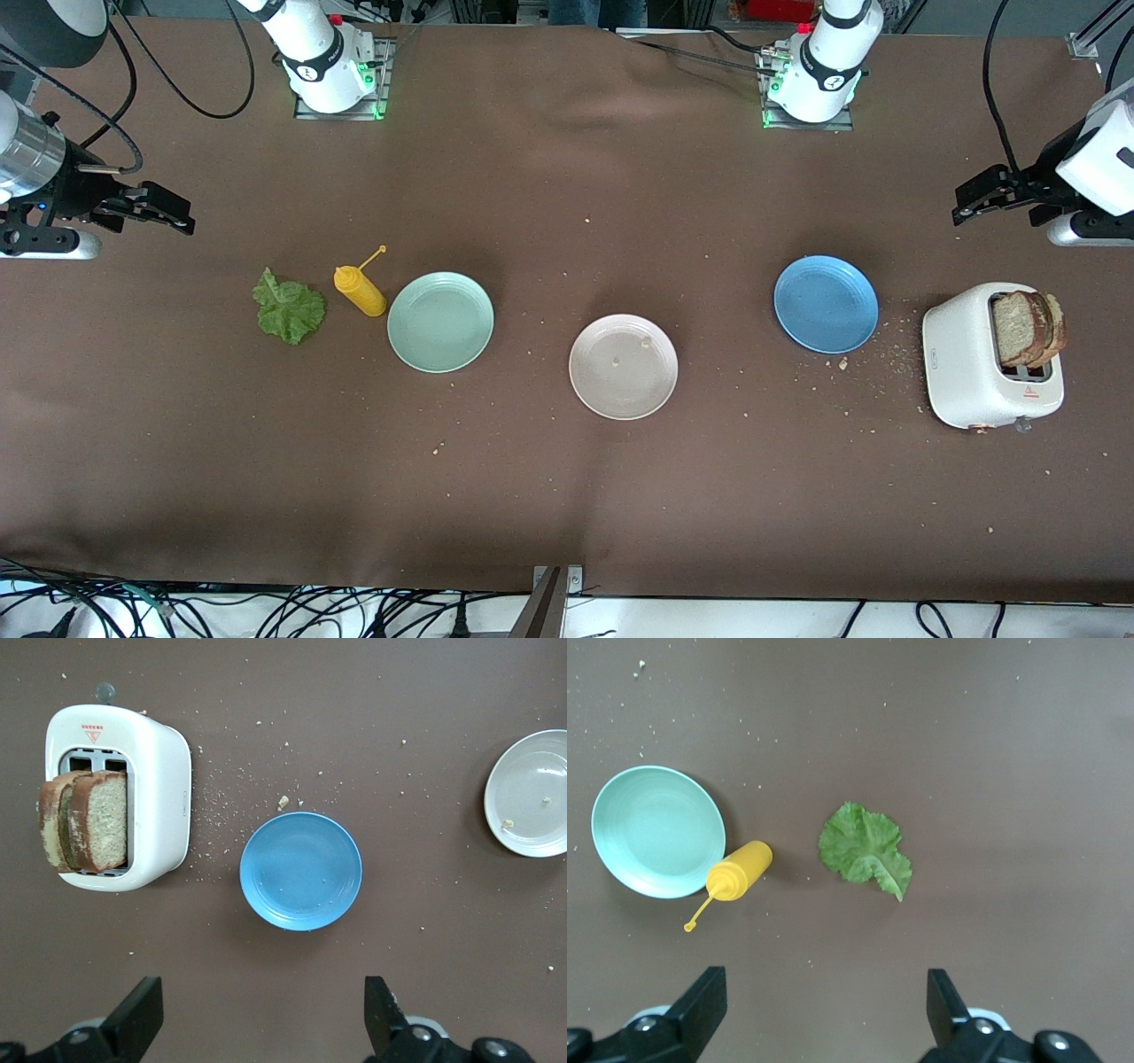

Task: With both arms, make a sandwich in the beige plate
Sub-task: 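Reach the right gripper to the bottle while the left gripper reaches the toast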

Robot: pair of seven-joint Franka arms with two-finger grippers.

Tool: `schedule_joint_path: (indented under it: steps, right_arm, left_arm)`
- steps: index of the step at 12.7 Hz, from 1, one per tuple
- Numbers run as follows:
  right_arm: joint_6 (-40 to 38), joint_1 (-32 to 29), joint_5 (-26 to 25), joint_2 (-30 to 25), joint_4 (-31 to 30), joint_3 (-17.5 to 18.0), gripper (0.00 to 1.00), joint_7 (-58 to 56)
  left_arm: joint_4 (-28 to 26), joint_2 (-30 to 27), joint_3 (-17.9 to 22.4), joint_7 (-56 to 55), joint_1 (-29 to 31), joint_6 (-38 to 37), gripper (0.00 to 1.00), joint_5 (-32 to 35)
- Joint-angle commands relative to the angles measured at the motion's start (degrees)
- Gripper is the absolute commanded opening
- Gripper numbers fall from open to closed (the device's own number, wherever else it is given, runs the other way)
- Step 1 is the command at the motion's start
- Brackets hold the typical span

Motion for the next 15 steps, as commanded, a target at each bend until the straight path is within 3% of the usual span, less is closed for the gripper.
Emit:
schedule_joint_path:
  steps: [1,3,11,15]
  right_arm:
    - [0.2,0.0,2.4,-0.2,0.0,0.1,1.00,0.1]
    - [-0.3,-0.4,3.2,2.6,2.6,-0.2,1.00,-2.6]
    - [1.7,-1.3,6.4,7.6,2.2,-1.2,1.00,-30.6]
    - [2.6,-2.1,19.0,11.7,1.1,-6.3,1.00,-53.1]
  left_arm:
    - [0.5,0.1,-0.4,0.6,0.5,-0.7,1.00,-0.2]
    - [0.5,0.2,-0.4,0.6,0.6,-0.7,1.00,-0.2]
    - [0.5,2.4,0.0,1.4,2.9,0.2,1.00,-0.2]
    - [0.5,7.4,0.0,10.5,8.3,4.8,1.00,-0.2]
